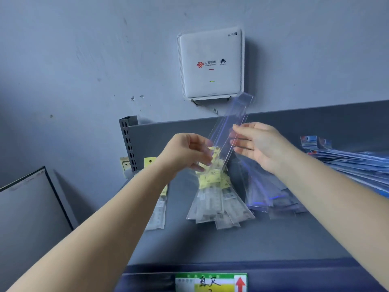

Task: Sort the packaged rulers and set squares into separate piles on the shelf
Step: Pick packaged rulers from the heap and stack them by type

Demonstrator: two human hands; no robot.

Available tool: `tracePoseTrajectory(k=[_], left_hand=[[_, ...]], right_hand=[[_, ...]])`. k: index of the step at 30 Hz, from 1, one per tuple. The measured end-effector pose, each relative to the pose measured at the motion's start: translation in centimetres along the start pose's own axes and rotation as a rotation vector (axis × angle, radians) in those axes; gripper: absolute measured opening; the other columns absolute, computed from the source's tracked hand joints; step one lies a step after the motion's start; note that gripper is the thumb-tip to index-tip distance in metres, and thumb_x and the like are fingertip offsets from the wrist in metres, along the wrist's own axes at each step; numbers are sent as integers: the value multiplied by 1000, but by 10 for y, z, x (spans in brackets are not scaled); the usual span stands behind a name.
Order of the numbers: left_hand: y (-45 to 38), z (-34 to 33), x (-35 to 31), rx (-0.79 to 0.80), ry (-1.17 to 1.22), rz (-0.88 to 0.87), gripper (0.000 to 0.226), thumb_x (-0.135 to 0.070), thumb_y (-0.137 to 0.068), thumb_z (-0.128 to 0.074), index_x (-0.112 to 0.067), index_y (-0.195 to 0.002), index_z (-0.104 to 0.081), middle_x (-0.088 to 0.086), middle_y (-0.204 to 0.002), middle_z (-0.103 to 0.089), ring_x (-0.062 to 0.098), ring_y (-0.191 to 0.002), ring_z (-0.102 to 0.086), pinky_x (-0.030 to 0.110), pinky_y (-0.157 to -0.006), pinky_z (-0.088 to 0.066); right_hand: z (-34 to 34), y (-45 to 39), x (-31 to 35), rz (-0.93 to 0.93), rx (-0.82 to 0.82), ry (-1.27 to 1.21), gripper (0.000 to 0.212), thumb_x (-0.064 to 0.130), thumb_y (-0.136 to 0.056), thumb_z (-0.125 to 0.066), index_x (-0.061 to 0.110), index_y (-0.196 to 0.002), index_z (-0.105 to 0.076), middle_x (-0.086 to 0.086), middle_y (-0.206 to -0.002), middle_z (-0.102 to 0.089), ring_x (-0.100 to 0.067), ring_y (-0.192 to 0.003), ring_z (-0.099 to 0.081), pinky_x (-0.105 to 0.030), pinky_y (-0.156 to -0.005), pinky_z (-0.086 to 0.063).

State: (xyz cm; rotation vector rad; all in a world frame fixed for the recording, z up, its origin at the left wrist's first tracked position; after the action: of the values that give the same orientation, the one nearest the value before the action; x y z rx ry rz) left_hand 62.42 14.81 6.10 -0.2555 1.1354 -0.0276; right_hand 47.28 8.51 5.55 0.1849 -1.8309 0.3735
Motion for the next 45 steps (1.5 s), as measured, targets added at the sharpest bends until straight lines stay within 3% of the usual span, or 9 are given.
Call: tracePoseTrajectory(k=[3,8,12,15,20,25,31,38,45], left_hand=[[-10,-1,-11,-12,-279,-76,26,11,-77,-68,-14,-84,-67,-5,-69,-66,0,-50,-62,16,-52,-54],[-24,-15,-30,-114,-685,-326,19,-1,-80,-68,-12,-94,-72,-11,-73,-64,1,-61,-58,9,-64,-45],[-24,-34,-34,-140,-877,-472,17,-6,-85,-63,-14,-98,-71,-1,-90,-70,19,-80,-63,29,-73,-50],[-22,-44,-37,-187,-867,-594,16,-1,-82,-65,-11,-89,-75,4,-85,-71,19,-66,-61,24,-61,-46],[-39,-47,-39,-365,-740,-582,25,9,-72,-67,-12,-81,-75,2,-92,-71,22,-85,-60,26,-75,-47],[-51,-42,-19,-451,-666,-189,42,-2,-81,-61,-17,-120,-57,2,-126,-50,25,-117,-41,21,-85,-30],[-57,-93,13,-58,-15,204,23,-35,-90,-59,-13,-94,-63,-2,-79,-70,13,-70,-64,25,-62,-37],[-62,-98,3,-73,56,120,21,-18,-83,-71,-4,-97,-64,-7,-55,-67,4,-47,-61,23,-56,-36],[-56,-79,4,-112,-366,68,19,-29,-86,-66,-11,-93,-67,-3,-70,-66,4,-48,-52,12,-44,-40]], right_hand=[[28,0,11,-51,6,-64,14,27,-93,-56,15,-87,-55,-6,-84,-64,-18,-71,-62,-25,-61,-54],[61,6,-6,-316,113,-41,63,53,-96,-29,1,-97,-63,-25,-103,-64,-33,-81,-66,-29,-54,-58],[70,11,-8,-319,147,-187,40,24,-98,-44,-10,-117,-51,-29,-99,-65,-28,-68,-72,-24,-52,-58],[79,13,-8,-294,162,-122,24,4,-90,-54,-9,-109,-59,-21,-95,-69,-21,-68,-72,-24,-62,-59],[82,16,-23,-329,205,147,14,-6,-82,-60,2,-92,-65,-10,-66,-70,-10,-53,-67,-17,-51,-55],[88,7,-21,-240,79,42,16,-10,-87,-53,0,-94,-63,-10,-67,-63,-14,-56,-60,-17,-50,-52],[86,4,-21,-114,70,326,32,-5,-85,-60,11,-112,-53,-4,-86,-61,-14,-66,-54,-23,-61,-41],[90,2,-14,5,34,526,30,10,-81,-70,12,-107,-58,-4,-88,-67,-10,-65,-59,-21,-57,-42],[93,-6,-14,155,-23,1045,37,22,-80,-69,16,-116,-61,3,-99,-61,-13,-84,-51,-20,-75,-34]])
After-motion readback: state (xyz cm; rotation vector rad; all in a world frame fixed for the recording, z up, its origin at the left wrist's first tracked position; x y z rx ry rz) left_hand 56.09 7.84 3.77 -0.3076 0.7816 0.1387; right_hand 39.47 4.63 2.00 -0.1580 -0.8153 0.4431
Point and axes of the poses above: each hand's wrist, its own y-axis away from the middle knuckle, its own z-axis out of the back of the hand, x = y × z, the point moved 8 cm from there along -y, towards the middle knuckle
